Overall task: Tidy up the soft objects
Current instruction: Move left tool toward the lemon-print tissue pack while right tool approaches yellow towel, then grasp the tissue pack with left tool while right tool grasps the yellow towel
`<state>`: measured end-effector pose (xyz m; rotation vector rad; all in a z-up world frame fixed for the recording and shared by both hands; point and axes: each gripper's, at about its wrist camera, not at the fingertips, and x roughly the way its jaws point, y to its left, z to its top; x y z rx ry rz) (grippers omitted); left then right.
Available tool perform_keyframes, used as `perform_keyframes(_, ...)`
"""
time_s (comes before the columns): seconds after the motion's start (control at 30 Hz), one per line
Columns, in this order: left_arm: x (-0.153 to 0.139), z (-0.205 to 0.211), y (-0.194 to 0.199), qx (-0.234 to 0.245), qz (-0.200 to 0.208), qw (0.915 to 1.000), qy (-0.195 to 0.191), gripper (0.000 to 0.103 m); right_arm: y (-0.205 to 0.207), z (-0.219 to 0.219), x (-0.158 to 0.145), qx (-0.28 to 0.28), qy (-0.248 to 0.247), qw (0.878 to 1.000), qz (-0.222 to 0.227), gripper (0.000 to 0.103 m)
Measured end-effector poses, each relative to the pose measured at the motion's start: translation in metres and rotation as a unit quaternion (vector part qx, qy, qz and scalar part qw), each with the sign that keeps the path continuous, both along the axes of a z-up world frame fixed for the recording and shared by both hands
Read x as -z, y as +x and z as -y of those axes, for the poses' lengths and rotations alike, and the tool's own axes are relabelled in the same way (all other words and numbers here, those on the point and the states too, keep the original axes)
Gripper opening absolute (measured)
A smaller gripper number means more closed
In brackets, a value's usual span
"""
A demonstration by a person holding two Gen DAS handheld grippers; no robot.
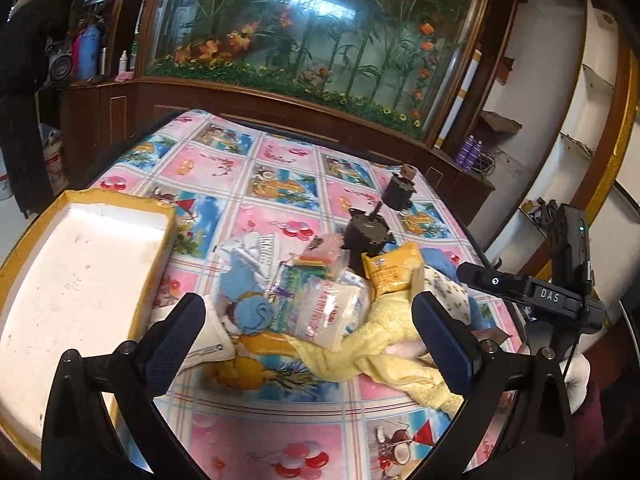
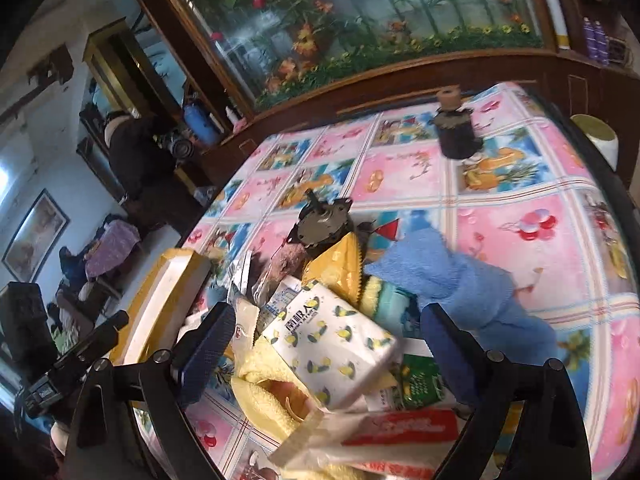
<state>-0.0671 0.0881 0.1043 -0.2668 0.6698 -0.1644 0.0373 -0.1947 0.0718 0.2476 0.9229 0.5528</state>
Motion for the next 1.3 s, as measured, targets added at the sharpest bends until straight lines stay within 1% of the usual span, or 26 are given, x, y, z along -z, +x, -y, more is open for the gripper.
perform_keyframes(0.07, 0.004, -0.013, -0.004, -0.014, -0.007, 0.9999, 0.003, 0.103, -0.001, -0.021, 0.009, -0.043, 0.013, 0.999, -0.021, 0.090)
perform_keyframes(0.17, 0.009, -0.032, -0.011, -0.029, -0.013, 0.9995, 0.006, 0.103, -0.031, -0.051, 0.003, -0.121, 0.035, 0.992, -0.009, 0.089)
perform_keyframes(0.27, 0.016, -0.043, -0.013, -0.034, -0.024, 0.9991, -0.002, 0.103, -0.063, -0.078, 0.000, -0.211, 0.073, 0.974, -0.026, 0.089)
perform_keyframes(0.3, 0.019, -0.045, -0.014, -0.032, -0.028, 0.9991, -0.006, 0.103, -0.073, -0.082, -0.002, -0.230, 0.081, 0.970, -0.027, 0.089)
perform_keyframes(0.33, 0.022, -0.045, -0.016, -0.028, -0.033, 0.9990, -0.011, 0.103, -0.080, -0.083, -0.003, -0.234, 0.079, 0.969, -0.023, 0.088)
perform_keyframes(0.4, 0.026, -0.040, -0.019, -0.015, -0.040, 0.9991, -0.007, 0.103, -0.090, -0.073, -0.007, -0.213, 0.072, 0.974, -0.012, 0.088)
perform_keyframes(0.53, 0.035, -0.021, -0.019, 0.021, -0.058, 0.9981, 0.005, 0.103, -0.093, -0.032, -0.007, -0.123, 0.032, 0.992, 0.013, 0.088)
perform_keyframes(0.63, 0.044, 0.003, -0.020, 0.055, -0.070, 0.9956, 0.028, 0.103, -0.099, -0.001, -0.006, -0.072, 0.000, 0.997, 0.027, 0.088)
perform_keyframes(0.7, 0.050, 0.021, -0.021, 0.076, -0.071, 0.9931, 0.055, 0.103, -0.108, 0.017, -0.006, -0.045, -0.034, 0.998, 0.040, 0.089)
perform_keyframes(0.77, 0.055, 0.037, -0.019, 0.088, -0.073, 0.9899, 0.084, 0.103, -0.115, 0.033, -0.002, -0.028, -0.067, 0.996, 0.042, 0.089)
perform_keyframes(0.8, 0.058, 0.044, -0.017, 0.091, -0.075, 0.9881, 0.099, 0.103, -0.115, 0.033, -0.002, -0.028, -0.067, 0.996, 0.042, 0.089)
perform_keyframes(0.87, 0.064, 0.052, -0.013, 0.093, -0.083, 0.9847, 0.122, 0.103, -0.119, 0.041, 0.006, -0.022, -0.092, 0.995, 0.035, 0.089)
perform_keyframes(0.93, 0.069, 0.056, -0.011, 0.097, -0.091, 0.9825, 0.131, 0.103, -0.123, 0.046, 0.013, -0.023, -0.114, 0.993, 0.030, 0.089)
perform_keyframes(1.03, 0.078, 0.061, -0.007, 0.098, -0.107, 0.9796, 0.139, 0.103, -0.125, 0.035, 0.024, -0.052, -0.124, 0.991, 0.021, 0.089)
perform_keyframes(1.13, 0.086, 0.060, -0.004, 0.097, -0.125, 0.9784, 0.133, 0.103, -0.131, 0.018, 0.033, -0.078, -0.130, 0.988, 0.022, 0.089)
perform_keyframes(1.2, 0.087, 0.057, -0.003, 0.094, -0.131, 0.9791, 0.125, 0.103, -0.127, 0.005, 0.040, -0.088, -0.138, 0.986, 0.025, 0.088)
perform_keyframes(1.3, 0.088, 0.054, -0.001, 0.088, -0.136, 0.9793, 0.121, 0.103, -0.116, -0.011, 0.050, -0.098, -0.143, 0.985, 0.019, 0.088)
